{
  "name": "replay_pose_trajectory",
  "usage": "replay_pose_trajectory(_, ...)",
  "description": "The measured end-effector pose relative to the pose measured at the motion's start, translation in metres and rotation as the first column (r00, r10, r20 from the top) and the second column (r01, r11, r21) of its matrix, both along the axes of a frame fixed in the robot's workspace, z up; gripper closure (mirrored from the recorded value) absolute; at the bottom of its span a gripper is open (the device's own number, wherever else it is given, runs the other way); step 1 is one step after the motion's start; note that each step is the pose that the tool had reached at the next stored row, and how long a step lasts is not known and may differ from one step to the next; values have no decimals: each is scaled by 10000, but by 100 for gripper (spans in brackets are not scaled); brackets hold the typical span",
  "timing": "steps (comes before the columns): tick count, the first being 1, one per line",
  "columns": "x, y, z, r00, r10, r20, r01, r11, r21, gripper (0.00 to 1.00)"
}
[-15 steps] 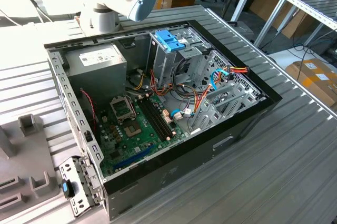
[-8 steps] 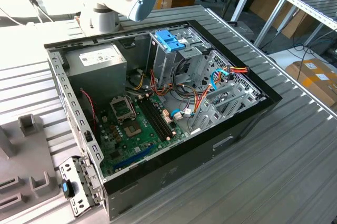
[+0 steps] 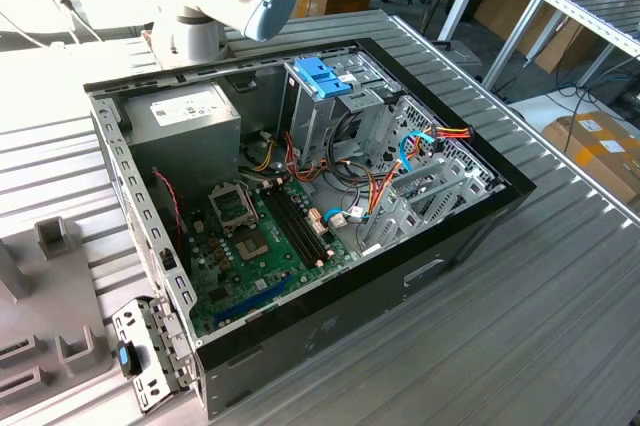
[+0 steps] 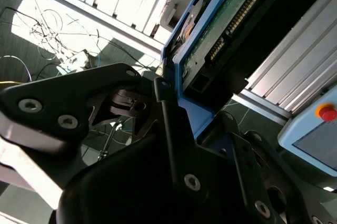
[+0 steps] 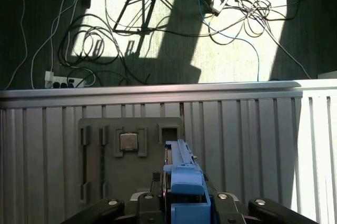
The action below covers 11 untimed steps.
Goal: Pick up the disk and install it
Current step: 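Pick up the disk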
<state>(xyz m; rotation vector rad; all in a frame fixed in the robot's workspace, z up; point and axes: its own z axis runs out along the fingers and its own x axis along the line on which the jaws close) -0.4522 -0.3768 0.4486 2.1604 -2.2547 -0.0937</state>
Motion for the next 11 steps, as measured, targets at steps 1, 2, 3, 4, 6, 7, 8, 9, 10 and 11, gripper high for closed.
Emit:
replay_pose_trajectory(1,0,0,3,10000,0,1,0,10000,1,63)
replay_pose_trajectory(2,0,0,7,10000,0,1,0,10000,0,63)
replay_pose_trajectory(3,0,0,12,10000,0,0,0,10000,0,63)
replay_pose_trajectory(4,0,0,22,10000,0,1,0,10000,0,63)
replay_pose_trajectory(6,0,0,49,10000,0,1,0,10000,0,63)
replay_pose_trajectory(7,0,0,54,10000,0,1,0,10000,0,63)
replay_pose_trajectory(8,0,0,65,10000,0,0,0,10000,0,63)
replay_pose_trajectory(9,0,0,72,10000,0,1,0,10000,1,63)
replay_pose_trajectory(10,0,0,79,10000,0,1,0,10000,1,63)
replay_pose_trajectory(11,0,0,82,10000,0,1,0,10000,0,63)
